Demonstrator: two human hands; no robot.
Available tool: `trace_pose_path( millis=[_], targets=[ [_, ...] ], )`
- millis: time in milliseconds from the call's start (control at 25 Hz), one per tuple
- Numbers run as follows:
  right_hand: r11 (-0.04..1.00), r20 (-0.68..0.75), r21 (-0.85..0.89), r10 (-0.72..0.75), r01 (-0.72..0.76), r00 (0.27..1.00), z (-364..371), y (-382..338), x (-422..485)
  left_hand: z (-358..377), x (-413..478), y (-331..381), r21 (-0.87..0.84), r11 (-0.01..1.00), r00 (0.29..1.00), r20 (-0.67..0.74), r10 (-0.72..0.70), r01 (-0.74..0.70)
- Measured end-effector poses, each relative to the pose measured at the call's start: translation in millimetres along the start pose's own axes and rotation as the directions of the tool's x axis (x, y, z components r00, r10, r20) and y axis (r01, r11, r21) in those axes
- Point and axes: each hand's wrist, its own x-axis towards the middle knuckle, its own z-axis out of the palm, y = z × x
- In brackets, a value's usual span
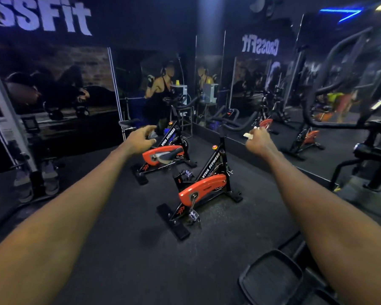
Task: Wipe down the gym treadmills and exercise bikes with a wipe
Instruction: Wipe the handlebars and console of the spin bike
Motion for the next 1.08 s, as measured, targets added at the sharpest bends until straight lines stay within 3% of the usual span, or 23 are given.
trace_pose_path(
  millis=[200, 680, 1080],
  targets=[
    [0.998, -0.028, -0.017, 0.059, -0.059, 0.998, 56, -12, 93, 22, 121, -47, -0.099, 0.995, 0.994, 0.101, 0.034, -0.024],
    [0.968, -0.108, -0.079, 0.227, -0.236, 0.968, 159, -2, 304, 107, 411, -104, -0.120, 0.971, 0.967, 0.128, 0.221, -0.206],
    [0.970, -0.196, -0.058, 0.222, -0.237, 0.955, 200, 39, 458, 217, 622, -79, -0.235, 0.935, 0.913, 0.251, 0.322, -0.265]
  ],
)
